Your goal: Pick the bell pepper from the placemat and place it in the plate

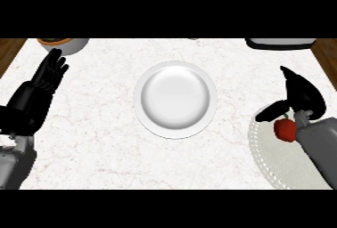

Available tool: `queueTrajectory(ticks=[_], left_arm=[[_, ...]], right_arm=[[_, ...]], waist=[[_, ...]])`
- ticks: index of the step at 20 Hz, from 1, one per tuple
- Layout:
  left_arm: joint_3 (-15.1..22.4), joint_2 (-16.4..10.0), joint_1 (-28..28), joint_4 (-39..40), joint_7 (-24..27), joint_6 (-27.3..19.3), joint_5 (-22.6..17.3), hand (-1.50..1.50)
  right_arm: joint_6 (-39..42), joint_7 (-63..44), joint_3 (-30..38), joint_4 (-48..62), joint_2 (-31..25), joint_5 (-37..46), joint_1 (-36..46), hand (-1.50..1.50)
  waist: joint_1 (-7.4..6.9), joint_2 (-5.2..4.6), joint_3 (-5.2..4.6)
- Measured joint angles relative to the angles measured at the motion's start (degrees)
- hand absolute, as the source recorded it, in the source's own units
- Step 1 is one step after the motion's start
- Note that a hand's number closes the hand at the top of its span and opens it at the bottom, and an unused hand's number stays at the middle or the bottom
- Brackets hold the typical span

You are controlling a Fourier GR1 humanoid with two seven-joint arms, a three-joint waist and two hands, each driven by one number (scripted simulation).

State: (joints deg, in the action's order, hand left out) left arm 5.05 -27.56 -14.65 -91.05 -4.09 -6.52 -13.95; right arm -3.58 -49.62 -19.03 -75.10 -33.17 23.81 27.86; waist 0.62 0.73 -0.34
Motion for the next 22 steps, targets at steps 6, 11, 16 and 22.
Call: queueTrajectory(ticks=[6,11,16,22], left_arm=[[-0.80,0.51,-1.08,1.28,0.18,0.81,0.54,0.00],[-1.07,1.20,0.04,-0.70,-0.66,1.29,1.18,0.00],[-1.79,1.58,-0.79,-0.71,-1.20,2.16,1.18,0.00],[-2.32,2.62,0.22,-0.81,-0.49,2.63,2.53,0.00]], right_arm=[[11.48,-10.19,0.75,-5.51,-1.43,-5.23,1.18,-1.50],[13.61,-11.01,1.52,-5.27,-2.43,-4.71,-0.51,-1.50],[14.59,-12.07,0.83,-2.03,-1.86,-2.65,-0.90,-1.50],[15.28,-11.05,2.06,-0.04,-1.75,-1.49,-4.25,-1.50]], waist=[[-0.05,-0.37,0.19],[-0.50,-0.55,0.28],[-0.74,-0.67,0.29],[-0.61,-0.68,0.31]])
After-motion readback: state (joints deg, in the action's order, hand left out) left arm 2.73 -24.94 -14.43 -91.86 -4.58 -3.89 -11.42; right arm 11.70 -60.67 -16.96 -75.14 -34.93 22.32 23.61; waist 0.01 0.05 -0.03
